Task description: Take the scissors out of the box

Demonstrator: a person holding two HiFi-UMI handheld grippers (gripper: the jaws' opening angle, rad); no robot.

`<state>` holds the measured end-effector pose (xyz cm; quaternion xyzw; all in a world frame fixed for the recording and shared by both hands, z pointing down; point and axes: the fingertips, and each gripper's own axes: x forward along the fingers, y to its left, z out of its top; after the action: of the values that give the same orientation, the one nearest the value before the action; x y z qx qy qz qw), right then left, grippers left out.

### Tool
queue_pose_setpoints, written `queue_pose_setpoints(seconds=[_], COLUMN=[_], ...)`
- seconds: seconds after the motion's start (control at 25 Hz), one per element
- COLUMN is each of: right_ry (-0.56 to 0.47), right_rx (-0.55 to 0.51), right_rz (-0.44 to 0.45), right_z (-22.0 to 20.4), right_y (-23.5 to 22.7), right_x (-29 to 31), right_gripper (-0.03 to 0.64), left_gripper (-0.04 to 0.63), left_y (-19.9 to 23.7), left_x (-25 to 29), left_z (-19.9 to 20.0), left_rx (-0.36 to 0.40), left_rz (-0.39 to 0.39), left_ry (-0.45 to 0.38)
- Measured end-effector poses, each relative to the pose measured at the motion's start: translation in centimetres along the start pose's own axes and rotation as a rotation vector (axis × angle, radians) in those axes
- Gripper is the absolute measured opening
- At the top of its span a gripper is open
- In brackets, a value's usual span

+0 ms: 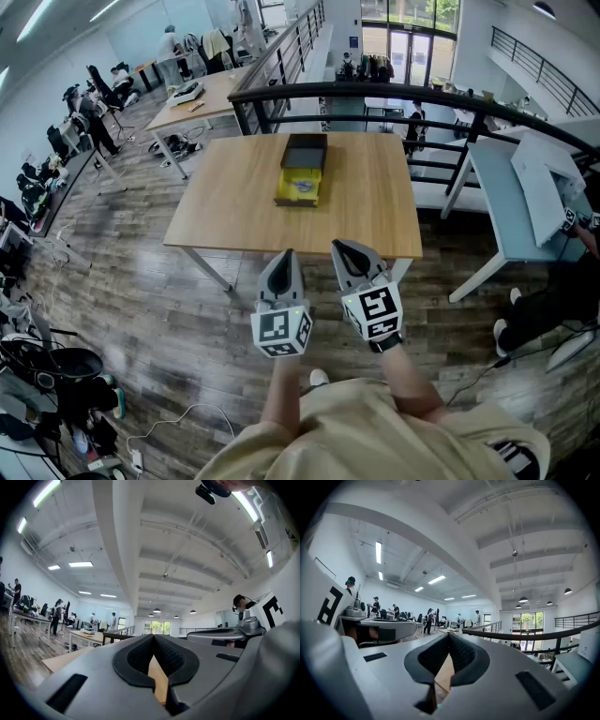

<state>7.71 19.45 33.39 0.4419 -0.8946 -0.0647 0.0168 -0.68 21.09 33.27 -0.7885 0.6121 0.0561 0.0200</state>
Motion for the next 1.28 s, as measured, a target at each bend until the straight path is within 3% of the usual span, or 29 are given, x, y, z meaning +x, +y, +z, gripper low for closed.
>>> queue_pose_setpoints(seconds=[0.4, 0.6, 0.8, 1.12, 1.28], right_ry=[-0.001, -0.032, 0.018, 0.063, 0.070], right_rx=[0.051, 0.084, 0.086, 0.078, 0.124], right_rz=[-0.030, -0.031, -0.045, -0.089, -0.074], right_z=[-0.3, -1.0, -2.8, -4.8, -4.6], right_y=[-2.4, -3.2, -3.4, -6.2, -7.4], right_x=[-2.3, -2.7, -1.3, 3.2, 7.3], right_gripper=[0.014, 0.014, 0.014, 0.014, 0.014], left_gripper=[0.009, 0.011, 0.009, 0.009, 0.009], left_y=[-3.0, -4.6, -3.2, -1.1, 1.9], left_x=[0.0, 0.2, 1.3, 6.5, 11.0], left_z=[0.1, -0.8, -2.4, -3.5, -4.1], left_rx=[-0.036, 0.004, 0.040, 0.009, -0.023], left_rz=[-0.009, -0.027, 0.013, -0.043, -0.021], left_ry=[0.000, 0.015, 0.061, 0.037, 0.044])
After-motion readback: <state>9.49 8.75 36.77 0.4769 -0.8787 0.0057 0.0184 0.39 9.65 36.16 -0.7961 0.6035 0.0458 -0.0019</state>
